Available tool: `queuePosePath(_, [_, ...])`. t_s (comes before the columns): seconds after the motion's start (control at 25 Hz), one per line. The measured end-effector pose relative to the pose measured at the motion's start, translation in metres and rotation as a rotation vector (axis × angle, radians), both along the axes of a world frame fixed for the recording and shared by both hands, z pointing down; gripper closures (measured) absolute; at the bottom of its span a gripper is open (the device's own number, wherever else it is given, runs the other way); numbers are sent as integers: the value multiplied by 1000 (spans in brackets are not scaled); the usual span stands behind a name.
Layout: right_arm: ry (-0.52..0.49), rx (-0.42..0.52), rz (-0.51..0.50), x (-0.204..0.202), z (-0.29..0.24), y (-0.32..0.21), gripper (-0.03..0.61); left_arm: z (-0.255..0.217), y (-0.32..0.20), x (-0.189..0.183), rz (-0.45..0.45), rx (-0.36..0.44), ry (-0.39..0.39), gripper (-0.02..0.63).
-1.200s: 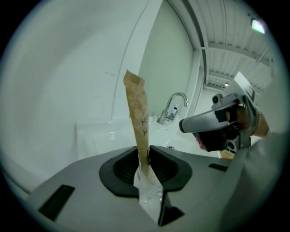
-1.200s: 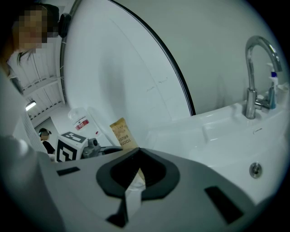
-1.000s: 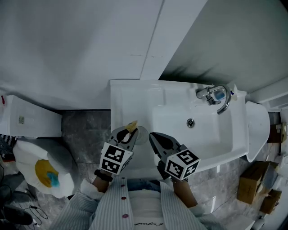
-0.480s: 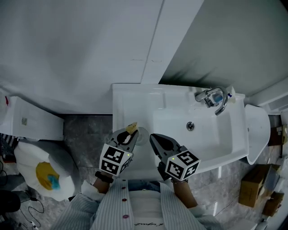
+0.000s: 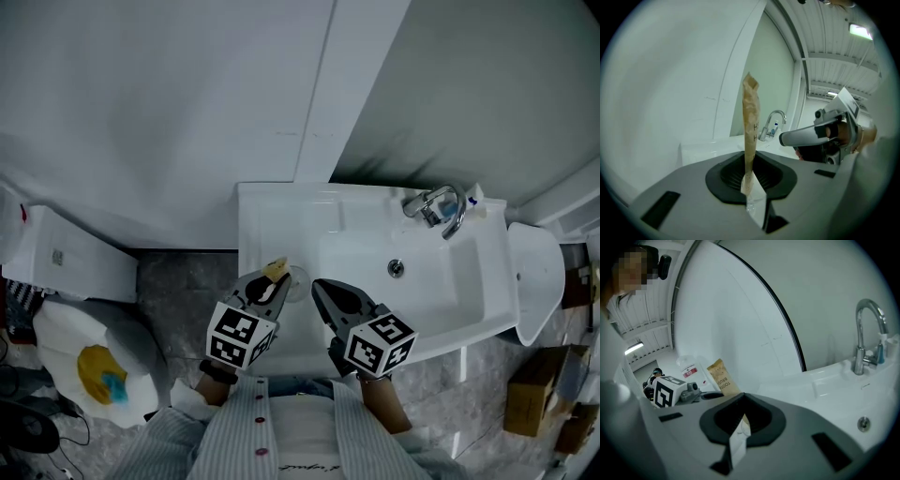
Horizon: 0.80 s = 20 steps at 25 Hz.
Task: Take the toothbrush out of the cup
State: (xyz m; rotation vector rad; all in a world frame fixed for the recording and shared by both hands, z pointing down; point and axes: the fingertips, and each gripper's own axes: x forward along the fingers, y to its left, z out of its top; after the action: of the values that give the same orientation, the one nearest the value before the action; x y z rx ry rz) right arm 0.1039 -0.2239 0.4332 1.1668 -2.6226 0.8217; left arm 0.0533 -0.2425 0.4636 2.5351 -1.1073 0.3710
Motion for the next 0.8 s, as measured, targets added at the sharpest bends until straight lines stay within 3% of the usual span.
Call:
queuePosePath(0.2, [-9, 33, 4, 0, -12, 5, 568, -19, 5, -5, -15, 38, 21, 563])
queuePosePath(0.8, [-4, 113, -1, -6, -43, 30, 568, -104, 41, -23, -38, 141, 201, 564])
